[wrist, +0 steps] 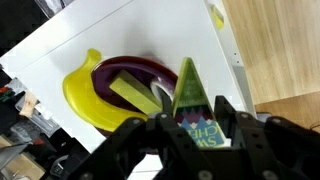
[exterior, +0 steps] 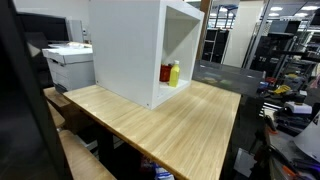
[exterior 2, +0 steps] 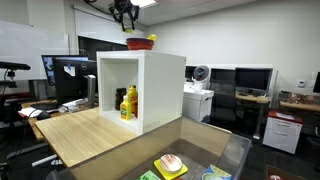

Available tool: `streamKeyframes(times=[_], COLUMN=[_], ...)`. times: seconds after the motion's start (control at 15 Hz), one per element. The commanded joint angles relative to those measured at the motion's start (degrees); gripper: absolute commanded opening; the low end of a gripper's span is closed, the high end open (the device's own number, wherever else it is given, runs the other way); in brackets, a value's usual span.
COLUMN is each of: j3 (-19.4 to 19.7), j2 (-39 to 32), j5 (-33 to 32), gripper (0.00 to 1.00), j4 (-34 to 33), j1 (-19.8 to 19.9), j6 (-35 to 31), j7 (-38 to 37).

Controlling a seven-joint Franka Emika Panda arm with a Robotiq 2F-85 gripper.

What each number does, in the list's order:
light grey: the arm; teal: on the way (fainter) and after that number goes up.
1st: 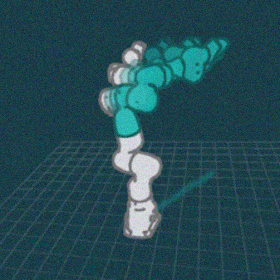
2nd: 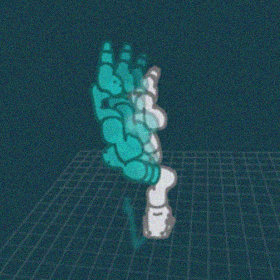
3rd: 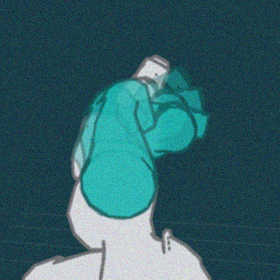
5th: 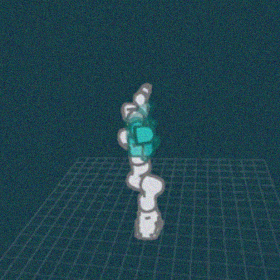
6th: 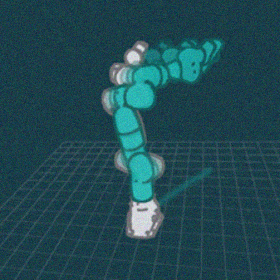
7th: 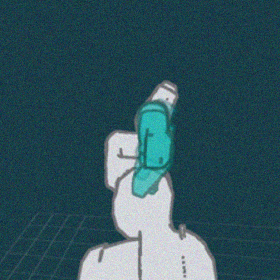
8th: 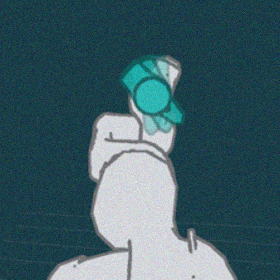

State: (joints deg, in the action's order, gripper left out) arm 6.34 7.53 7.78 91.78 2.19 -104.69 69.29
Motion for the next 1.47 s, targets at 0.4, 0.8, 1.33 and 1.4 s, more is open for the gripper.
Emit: streamKeyframes(times=[0.4,0.8,1.33,1.4], j3=[-1.15,-2.06,-2.86,-2.91], j2=[-3.93,-6.33,-7.67,-7.78], j5=[-0.09,-0.12,-0.19,-0.2], gripper=[0.22,0.22,0.22,0.22], j4=[-4.28,-5.44,-5.71,-5.82], j1=[-0.19,-0.19,-0.08,-0.07], j6=[-0.05,-2.03,-3.84,-3.89], j7=[-0.77,-1.23,-1.02,-1.08])
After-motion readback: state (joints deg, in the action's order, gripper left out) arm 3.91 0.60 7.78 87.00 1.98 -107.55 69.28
